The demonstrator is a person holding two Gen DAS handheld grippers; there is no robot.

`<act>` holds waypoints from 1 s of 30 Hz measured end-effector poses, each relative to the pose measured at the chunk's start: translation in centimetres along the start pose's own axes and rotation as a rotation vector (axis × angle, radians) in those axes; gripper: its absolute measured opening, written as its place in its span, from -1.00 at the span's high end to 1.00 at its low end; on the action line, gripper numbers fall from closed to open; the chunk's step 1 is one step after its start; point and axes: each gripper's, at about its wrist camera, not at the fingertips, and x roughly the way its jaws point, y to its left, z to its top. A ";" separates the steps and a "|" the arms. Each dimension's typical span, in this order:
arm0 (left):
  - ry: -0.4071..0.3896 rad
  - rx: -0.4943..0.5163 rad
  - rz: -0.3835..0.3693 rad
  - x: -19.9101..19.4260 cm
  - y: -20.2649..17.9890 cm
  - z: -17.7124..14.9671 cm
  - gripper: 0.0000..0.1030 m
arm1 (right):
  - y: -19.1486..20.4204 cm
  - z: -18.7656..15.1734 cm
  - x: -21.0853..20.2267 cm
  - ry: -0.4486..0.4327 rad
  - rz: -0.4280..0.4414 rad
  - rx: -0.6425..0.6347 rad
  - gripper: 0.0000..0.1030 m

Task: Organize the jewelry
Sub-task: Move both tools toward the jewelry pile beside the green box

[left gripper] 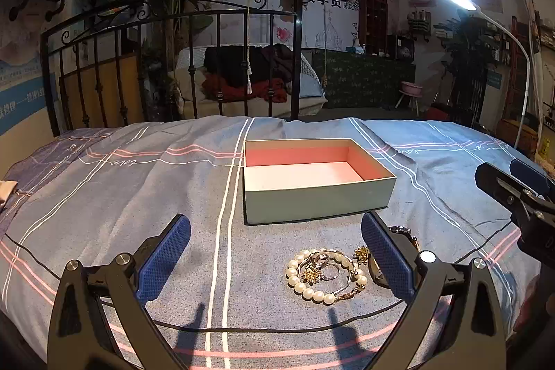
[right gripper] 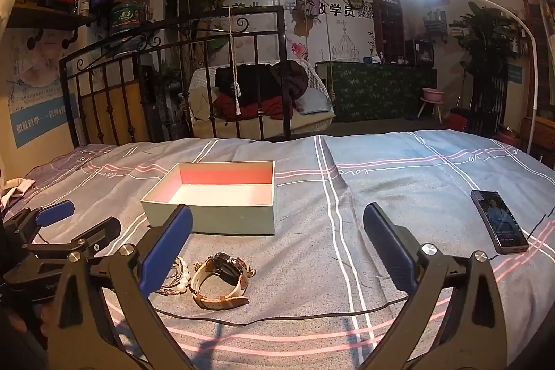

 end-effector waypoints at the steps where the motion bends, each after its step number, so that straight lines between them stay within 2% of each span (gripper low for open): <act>1: -0.002 -0.006 -0.002 0.0 0.1 0.0 -0.87 | 0.1 0.0 -0.1 -0.009 -0.007 -0.008 -0.89; 6: -0.030 -0.038 0.006 -0.3 0.8 -0.1 -0.87 | 0.4 -0.2 -0.2 -0.040 -0.012 -0.042 -0.89; 13: -0.025 -0.037 0.011 0.0 0.9 -0.1 -0.87 | 0.6 -0.4 -0.6 -0.062 -0.033 -0.081 -0.89; 30: 0.000 -0.014 -0.001 0.6 0.7 -0.4 -0.87 | 0.7 -0.5 -0.4 -0.037 -0.007 -0.075 -0.89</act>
